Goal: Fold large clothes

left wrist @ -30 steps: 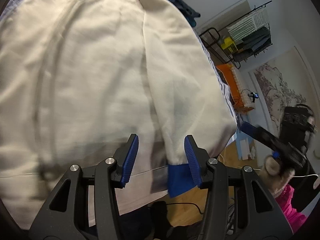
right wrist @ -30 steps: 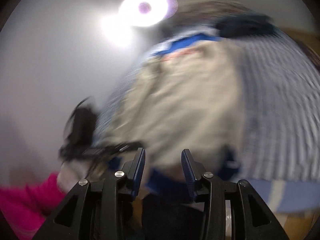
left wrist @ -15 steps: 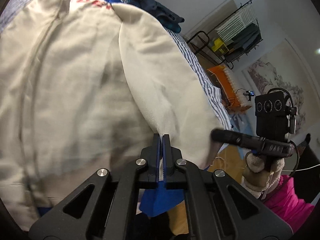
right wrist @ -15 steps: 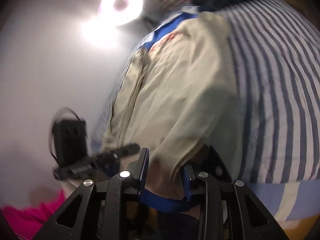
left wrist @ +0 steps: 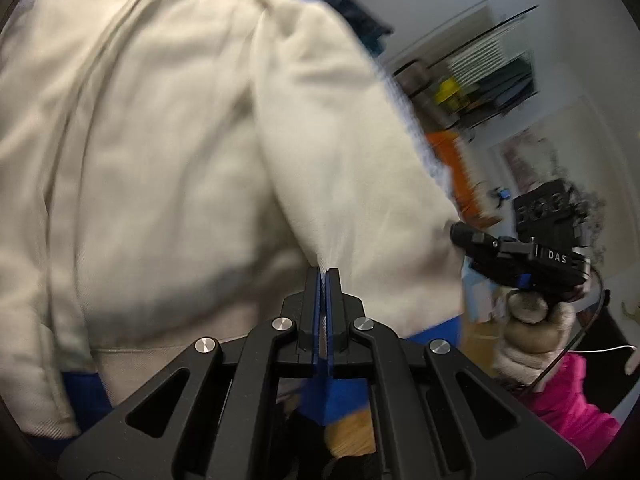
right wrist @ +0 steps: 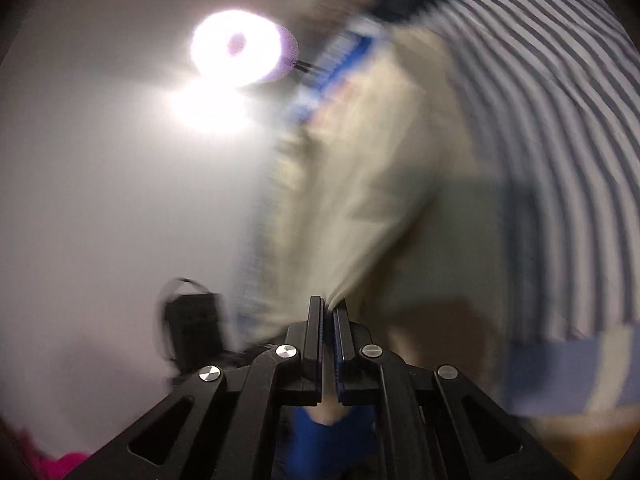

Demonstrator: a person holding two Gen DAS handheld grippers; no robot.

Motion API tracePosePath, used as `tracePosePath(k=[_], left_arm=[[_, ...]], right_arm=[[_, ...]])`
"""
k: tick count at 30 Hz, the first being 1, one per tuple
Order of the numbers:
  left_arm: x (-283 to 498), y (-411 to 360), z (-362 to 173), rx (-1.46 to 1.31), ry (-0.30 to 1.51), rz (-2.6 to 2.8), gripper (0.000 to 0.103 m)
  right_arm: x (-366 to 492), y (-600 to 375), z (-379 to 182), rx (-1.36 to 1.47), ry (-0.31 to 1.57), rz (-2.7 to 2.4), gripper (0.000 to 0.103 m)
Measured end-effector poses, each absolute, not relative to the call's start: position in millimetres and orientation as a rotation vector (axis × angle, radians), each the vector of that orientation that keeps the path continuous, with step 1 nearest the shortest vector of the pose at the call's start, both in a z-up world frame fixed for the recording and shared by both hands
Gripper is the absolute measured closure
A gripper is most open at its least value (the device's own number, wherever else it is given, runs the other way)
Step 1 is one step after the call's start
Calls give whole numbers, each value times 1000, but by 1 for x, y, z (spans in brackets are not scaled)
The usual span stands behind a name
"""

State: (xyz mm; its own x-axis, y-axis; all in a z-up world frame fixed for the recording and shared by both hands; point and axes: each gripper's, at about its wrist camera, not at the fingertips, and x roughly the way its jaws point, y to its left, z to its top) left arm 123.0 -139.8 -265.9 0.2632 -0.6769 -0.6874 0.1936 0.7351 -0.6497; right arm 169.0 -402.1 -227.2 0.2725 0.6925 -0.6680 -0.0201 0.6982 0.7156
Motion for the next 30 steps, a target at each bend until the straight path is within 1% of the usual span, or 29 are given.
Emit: tracePosePath(k=[3,5,8,10,12,14,16,17,18,23,27,29,30], left_arm=[[120,-139,-271,-487,1173,-618,103],[118,-140,-264,-458,1157,-628,103],[116,-139,-252,-407,1129,-629,103],[117,-141,-248,-389,1125,-626,103],[121,-140,-248,-401,1132,-610,103],[128,-141,-250,-427,1149,-602,96],[136,-138,-256,-473,1158,-582,69],[143,-135,-257,-509,1151,-566,65],[149,-133,-259,-526,1148,-555,64],[181,-134,-263,-579,1152,-515,64],[213,-140,-269,-608,1146,-484,64],[225,-143,-273,-619,1149,-479,84],[229,-144,-275,-627,1156,-489,99]], right_arm=[[170,-391,-232,562,1262,506,92],[174,-389,-224,560,1217,519,73],[191,-398,-213,614,1125,543,61],[210,-406,-208,658,1079,534,55],[236,-415,-209,694,1049,514,55],[263,-421,-212,711,1028,476,55],[287,-430,-217,725,1027,425,55],[301,-433,-223,735,1026,397,55],[309,-439,-227,747,1024,381,55],[359,-460,-251,839,1015,282,55],[388,-467,-255,814,1021,245,55],[398,-467,-255,787,1027,238,55],[406,-464,-255,763,1034,233,55]])
